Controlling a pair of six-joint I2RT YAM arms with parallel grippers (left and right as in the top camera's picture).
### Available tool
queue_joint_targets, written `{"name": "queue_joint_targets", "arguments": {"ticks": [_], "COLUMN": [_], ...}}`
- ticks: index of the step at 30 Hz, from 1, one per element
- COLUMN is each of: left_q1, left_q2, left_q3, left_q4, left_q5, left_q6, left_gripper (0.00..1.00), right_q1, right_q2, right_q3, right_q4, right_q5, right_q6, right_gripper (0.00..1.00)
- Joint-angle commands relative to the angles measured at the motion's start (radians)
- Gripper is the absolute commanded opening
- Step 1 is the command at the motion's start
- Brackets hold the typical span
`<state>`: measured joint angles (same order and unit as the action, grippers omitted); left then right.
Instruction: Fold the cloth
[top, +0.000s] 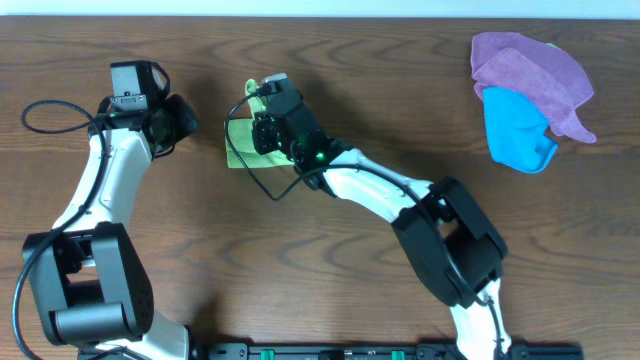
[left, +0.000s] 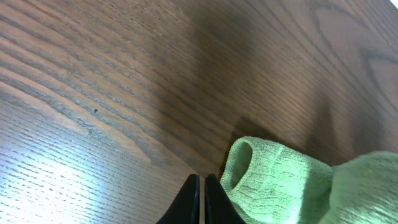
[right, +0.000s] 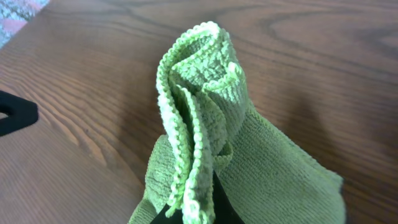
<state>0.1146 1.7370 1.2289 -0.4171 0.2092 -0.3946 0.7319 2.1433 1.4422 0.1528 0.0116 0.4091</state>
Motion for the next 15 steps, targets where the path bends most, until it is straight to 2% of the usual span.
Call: {"name": "queue_joint_targets", "arguments": {"ticks": [1, 15], "left_q1": [0.006, 0.012], "left_q2": [-0.025, -0.025], "left_q3": [0.02, 0.02], "left_q4": [-0.005, -0.005], "left_q5": [-0.008, -0.007], "left_q6": [0.026, 0.025], "left_gripper": [0.06, 0.06], "right_q1": [0.018, 0.034], "right_q2": [0.032, 0.068], "right_q3": [0.037, 0.05], "right_q4": [-0.005, -0.01], "right_q5": [0.007, 0.007], "right_q6": [-0.014, -0.024], "right_gripper": [0.01, 0.01]}}
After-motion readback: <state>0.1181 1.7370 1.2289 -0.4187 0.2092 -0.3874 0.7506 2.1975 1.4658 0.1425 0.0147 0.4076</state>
